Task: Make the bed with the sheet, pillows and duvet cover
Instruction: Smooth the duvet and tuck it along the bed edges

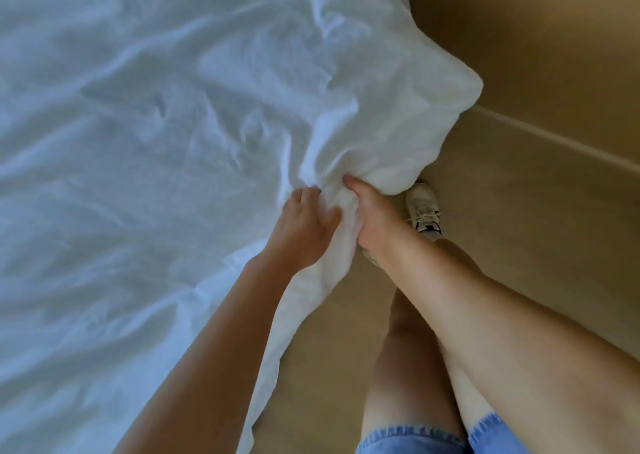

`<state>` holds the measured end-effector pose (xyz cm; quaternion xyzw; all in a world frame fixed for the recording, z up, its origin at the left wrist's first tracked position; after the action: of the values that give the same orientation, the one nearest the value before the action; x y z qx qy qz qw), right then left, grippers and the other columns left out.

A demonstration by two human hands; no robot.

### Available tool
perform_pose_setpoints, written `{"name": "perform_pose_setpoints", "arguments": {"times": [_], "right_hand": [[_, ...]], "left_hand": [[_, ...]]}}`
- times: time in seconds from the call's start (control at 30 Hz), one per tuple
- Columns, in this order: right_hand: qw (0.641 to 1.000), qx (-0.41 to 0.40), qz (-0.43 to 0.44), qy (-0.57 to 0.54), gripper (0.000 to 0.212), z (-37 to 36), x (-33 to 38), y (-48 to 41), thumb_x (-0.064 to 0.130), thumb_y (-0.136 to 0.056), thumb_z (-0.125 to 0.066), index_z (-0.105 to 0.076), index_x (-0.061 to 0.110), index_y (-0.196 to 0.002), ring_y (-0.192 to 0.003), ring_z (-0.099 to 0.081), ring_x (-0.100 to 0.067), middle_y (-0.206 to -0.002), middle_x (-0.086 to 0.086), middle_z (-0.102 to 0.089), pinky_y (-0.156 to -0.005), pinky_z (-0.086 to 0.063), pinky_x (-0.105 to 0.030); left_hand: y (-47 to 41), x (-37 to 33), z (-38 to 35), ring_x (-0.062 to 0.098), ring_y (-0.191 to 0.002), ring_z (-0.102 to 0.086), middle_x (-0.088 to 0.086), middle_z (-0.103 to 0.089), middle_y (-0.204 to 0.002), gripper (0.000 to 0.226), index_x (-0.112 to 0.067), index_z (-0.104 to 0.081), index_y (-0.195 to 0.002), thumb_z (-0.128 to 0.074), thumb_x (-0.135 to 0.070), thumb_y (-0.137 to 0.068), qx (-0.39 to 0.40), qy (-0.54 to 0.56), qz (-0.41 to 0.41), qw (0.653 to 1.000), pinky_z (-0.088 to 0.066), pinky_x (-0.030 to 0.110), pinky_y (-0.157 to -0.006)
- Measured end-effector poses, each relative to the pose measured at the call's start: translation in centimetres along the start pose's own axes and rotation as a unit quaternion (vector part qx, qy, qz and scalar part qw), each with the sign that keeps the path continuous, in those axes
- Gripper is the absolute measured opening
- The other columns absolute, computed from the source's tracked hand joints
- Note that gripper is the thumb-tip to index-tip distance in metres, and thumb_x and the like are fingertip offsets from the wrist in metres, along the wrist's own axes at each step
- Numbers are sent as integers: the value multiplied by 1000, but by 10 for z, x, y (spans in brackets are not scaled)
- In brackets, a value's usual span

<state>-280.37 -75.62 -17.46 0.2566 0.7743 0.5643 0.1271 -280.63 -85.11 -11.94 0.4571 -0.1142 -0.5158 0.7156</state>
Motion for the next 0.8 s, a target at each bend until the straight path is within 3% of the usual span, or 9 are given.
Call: {"name": "perform_pose_setpoints", "arguments": {"times": [0.07, 0.17, 0.27, 0.33, 0.47, 0.57, 0.63, 0.7, 0.8], "right_hand": [[998, -34, -14, -44, 21, 12, 9, 4, 19, -92, -58, -65, 5, -105, -67, -70, -21, -83, -11, -73, -56, -57, -29], [989, -128, 9, -71, 26, 63, 28, 6, 22, -88, -64, -65, 9, -110, -85, -70, -25, -101, -11, -71, -81, -56, -41], [975, -221, 29, -13, 37, 90, 23, -1, 25, -86, -68, -61, 12, -120, -102, -64, -27, -115, -10, -66, -93, -50, -44], [985, -168, 33, -2, 37, 72, 14, -13, 29, -89, -64, -59, 14, -123, -102, -64, -26, -115, -9, -66, -92, -51, -44], [999, -39, 10, -13, 39, 56, -5, -19, 31, -86, -64, -59, 16, -122, -97, -67, -19, -111, -5, -69, -78, -56, -34], [997, 8, -49, 61, 46, 66, -32, -14, 22, -79, -67, -59, 12, -122, -110, -62, -22, -120, -9, -65, -96, -47, -34], [989, 15, -64, 129, 39, 65, -46, -11, 13, -80, -69, -61, 9, -119, -110, -61, -23, -119, -10, -65, -99, -45, -34], [985, -48, -36, 162, 28, 60, -42, -11, 12, -84, -68, -63, 8, -111, -102, -64, -23, -111, -10, -68, -94, -48, -35], [975, -196, -2, 101, 17, 71, -28, -11, 12, -84, -67, -61, 10, -99, -83, -65, -24, -93, -8, -67, -78, -54, -36]], "left_hand": [[8, -4, 6, 23, -127, -34, 7, -40, -134, 54, -12, -38, -136, -50, -42, -93, -50, -9, -34, 998, -27, 29, -101], [29, 7, 3, 26, -117, -42, 5, -47, -127, 52, -17, -48, -129, -55, -47, -87, -113, -106, -105, 982, -34, 37, -95], [31, 51, -26, 30, -120, -42, 7, -44, -131, 50, -17, -44, -133, -54, -41, -91, -44, -145, 15, 988, -35, 40, -96], [26, 67, -39, 32, -117, -44, 11, -47, -129, 40, -13, -48, -130, -50, -34, -95, -45, -104, 70, 991, -37, 40, -93], [10, 66, -49, 34, -106, -48, 14, -57, -113, 26, -4, -57, -105, -39, -22, -100, -95, -71, 71, 990, -37, 39, -81], [3, 47, -49, 31, -104, -50, 13, -57, -108, 23, -4, -57, -101, -45, -23, -97, -119, -11, 36, 992, -35, 34, -80], [1, 32, -50, 27, -105, -51, 10, -55, -112, 27, -6, -56, -110, -50, -28, -95, -110, 37, 14, 993, -37, 32, -84], [-1, 26, -53, 25, -109, -49, 8, -51, -120, 36, -9, -52, -121, -52, -31, -93, -81, 46, 17, 996, -37, 31, -87], [1, 30, -52, 26, -120, -39, 4, -43, -131, 47, -18, -45, -130, -52, -42, -91, -61, -22, 30, 997, -31, 35, -95]]}}
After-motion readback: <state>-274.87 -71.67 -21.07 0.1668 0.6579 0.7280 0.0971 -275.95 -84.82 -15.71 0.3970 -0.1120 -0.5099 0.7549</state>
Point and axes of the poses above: each hand's wrist, its own y-axis away from the middle knuckle, its own z-axis out of the back of the hand, x = y × z, the point moved 6 cm from there along -y, towards the middle knuckle
